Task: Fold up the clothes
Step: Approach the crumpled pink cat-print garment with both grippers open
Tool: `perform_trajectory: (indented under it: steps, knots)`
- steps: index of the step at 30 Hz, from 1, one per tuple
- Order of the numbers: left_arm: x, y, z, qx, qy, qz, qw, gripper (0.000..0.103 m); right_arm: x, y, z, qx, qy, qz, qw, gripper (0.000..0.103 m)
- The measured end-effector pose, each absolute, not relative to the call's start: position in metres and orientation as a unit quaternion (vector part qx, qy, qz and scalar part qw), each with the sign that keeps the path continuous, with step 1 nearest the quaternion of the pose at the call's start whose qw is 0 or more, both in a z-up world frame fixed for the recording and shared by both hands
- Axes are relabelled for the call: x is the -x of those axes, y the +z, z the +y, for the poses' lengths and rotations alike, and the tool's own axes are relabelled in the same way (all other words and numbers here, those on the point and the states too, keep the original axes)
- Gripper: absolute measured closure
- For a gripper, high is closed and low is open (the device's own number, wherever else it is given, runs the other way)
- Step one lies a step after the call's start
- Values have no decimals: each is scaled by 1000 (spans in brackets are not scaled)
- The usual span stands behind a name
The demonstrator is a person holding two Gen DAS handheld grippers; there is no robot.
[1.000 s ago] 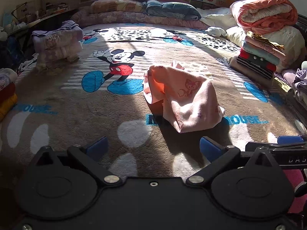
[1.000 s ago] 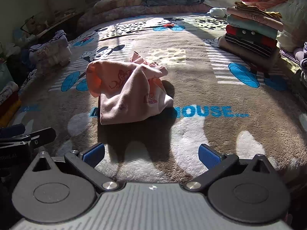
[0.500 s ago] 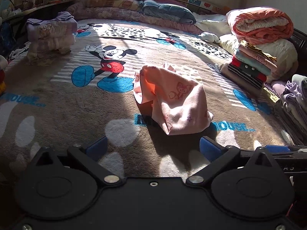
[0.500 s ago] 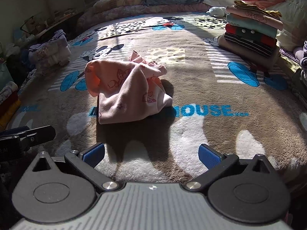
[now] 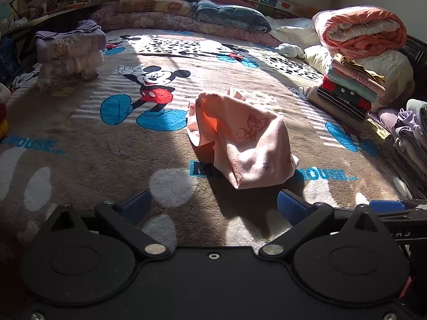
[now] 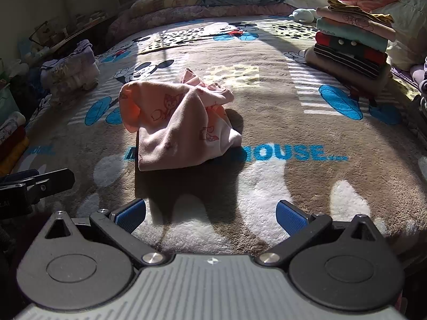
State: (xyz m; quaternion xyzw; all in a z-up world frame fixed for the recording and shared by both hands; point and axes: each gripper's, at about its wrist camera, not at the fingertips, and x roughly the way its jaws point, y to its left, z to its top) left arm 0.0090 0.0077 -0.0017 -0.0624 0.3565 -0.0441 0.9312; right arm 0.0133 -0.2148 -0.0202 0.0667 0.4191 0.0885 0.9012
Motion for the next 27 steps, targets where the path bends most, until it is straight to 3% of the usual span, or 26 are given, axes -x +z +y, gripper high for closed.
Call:
perform_trajectory:
  steps: [27]
  knots:
    - [-12, 2, 2, 60, -58, 339, 937, 1, -12, -21, -217, -67, 94, 421, 900, 0]
